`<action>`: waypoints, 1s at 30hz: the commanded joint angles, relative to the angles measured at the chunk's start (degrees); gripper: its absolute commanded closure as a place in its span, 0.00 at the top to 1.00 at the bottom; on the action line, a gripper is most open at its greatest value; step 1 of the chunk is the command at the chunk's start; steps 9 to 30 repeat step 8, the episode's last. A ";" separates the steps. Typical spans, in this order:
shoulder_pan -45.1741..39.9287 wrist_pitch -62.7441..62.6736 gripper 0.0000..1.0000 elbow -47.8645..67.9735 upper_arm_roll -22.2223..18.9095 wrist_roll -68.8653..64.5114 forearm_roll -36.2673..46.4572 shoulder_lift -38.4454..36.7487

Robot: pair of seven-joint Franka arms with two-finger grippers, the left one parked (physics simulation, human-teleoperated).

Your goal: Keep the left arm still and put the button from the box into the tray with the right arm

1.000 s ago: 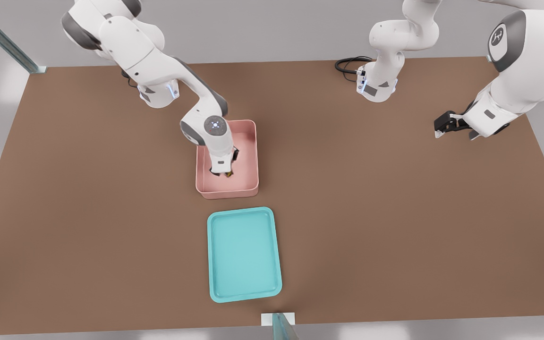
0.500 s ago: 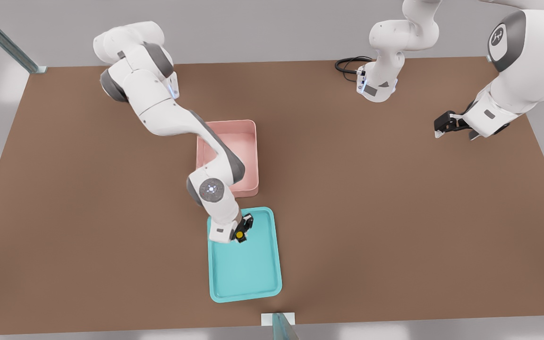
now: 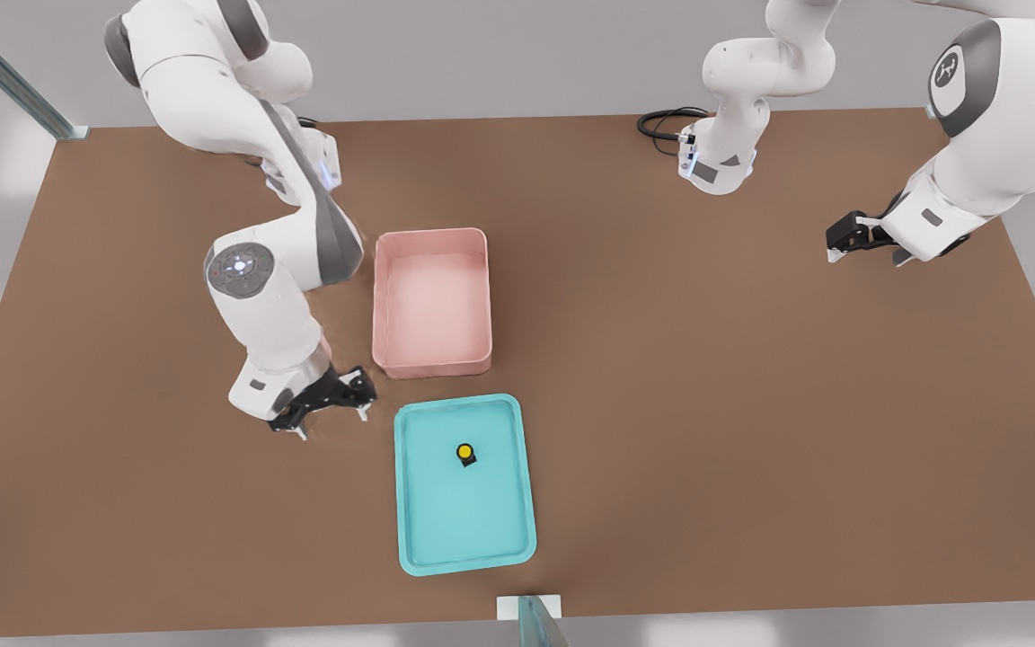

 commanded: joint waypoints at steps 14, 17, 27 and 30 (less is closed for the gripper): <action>-5.19 -31.64 1.00 12.63 -2.39 -3.73 1.89 2.28; -5.19 -31.64 1.00 12.63 -2.39 -3.73 1.89 2.28; -5.19 -31.64 1.00 12.63 -2.39 -3.73 1.89 2.28; -5.19 -31.64 1.00 12.63 -2.39 -3.73 1.89 2.28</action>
